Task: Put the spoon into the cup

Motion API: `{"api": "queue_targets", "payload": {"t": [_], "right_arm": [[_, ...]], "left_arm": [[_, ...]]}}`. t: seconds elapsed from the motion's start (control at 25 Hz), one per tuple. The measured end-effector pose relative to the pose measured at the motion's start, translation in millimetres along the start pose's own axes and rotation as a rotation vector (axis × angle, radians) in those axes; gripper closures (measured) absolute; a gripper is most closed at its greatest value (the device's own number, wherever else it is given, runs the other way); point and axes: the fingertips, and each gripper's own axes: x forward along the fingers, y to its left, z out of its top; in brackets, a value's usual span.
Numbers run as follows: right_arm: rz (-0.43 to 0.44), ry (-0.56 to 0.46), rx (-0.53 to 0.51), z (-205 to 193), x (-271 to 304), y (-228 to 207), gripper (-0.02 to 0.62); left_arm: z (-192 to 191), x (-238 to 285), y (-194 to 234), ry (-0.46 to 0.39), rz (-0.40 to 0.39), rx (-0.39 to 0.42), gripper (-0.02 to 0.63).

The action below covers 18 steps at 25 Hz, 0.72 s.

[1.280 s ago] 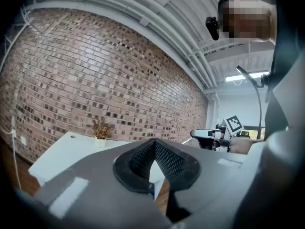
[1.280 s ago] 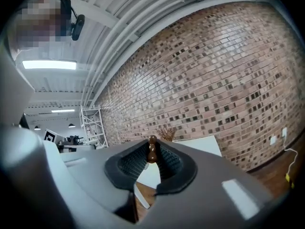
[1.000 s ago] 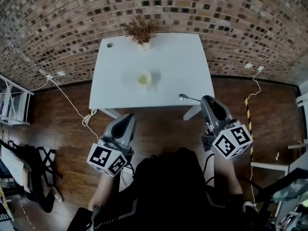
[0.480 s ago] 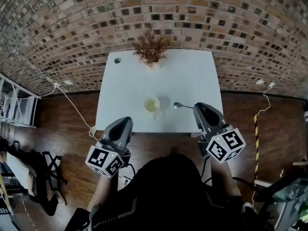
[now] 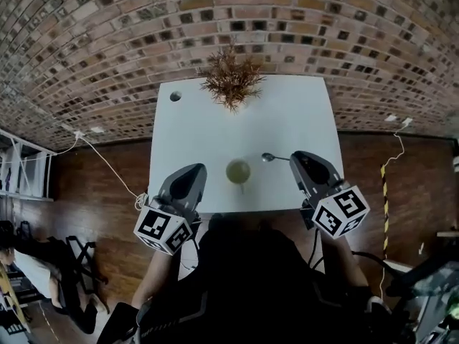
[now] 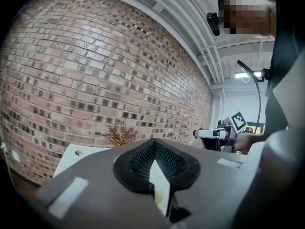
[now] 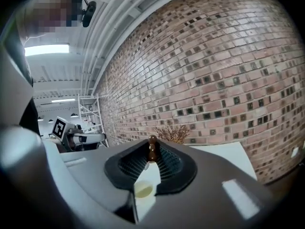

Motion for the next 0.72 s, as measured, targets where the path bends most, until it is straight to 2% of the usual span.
{"api": "queue_targets", "payload": {"t": [0.12, 0.44, 0.72], "right_arm": [[-0.050, -0.013, 0.042, 1.0, 16.9, 10.6, 0.554], [-0.139, -0.005, 0.052, -10.0, 57.6, 29.8, 0.554], [-0.114, 0.063, 0.031, -37.6, 72.6, 21.8, 0.554]], "left_arm": [[-2.7, -0.4, 21.0, 0.006, -0.046, -0.038, 0.612], [-6.6, -6.5, 74.5, 0.025, -0.148, -0.069, 0.612], [0.4, -1.5, 80.3, -0.006, -0.151, -0.060, 0.612]]}}
